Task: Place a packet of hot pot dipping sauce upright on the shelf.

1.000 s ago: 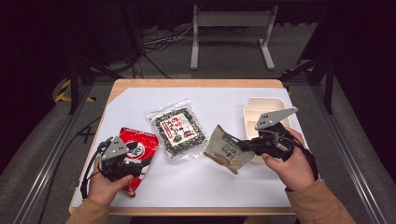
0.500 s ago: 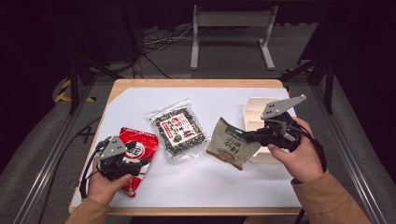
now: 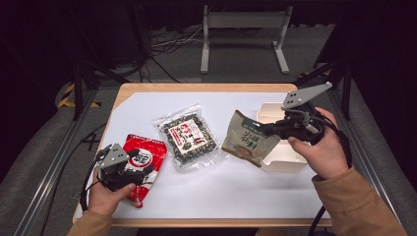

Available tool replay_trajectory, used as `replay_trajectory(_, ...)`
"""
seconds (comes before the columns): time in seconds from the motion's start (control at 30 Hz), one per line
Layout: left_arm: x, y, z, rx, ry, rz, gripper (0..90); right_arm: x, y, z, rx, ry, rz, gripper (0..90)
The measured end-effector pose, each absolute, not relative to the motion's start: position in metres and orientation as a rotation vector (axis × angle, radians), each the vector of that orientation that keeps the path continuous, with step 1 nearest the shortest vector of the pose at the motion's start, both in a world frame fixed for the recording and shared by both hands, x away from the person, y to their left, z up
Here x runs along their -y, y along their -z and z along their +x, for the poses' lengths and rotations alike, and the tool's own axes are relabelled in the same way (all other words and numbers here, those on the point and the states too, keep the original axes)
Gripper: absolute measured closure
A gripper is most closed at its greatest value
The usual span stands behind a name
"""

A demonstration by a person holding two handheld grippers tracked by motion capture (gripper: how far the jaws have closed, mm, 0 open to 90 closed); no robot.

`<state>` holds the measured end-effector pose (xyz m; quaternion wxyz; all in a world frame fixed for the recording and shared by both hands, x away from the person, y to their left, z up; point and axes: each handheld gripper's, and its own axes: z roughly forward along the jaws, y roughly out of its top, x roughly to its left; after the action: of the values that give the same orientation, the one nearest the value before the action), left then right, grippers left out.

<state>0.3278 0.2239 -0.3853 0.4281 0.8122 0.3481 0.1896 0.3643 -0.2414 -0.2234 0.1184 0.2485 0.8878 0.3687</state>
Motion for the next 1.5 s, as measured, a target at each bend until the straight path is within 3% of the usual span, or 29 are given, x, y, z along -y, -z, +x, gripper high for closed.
replay_trajectory(0.67,-0.24,0.386,0.332,-0.927,-0.503,1.974,26.2,0.258,0.195,0.392,-2.529,-1.014,0.709,89.8)
replay_trajectory(1.5,-0.248,0.391,0.336,-0.984,-0.498,1.92,25.6,0.294,0.186,0.433,-2.444,-0.906,0.713,89.8)
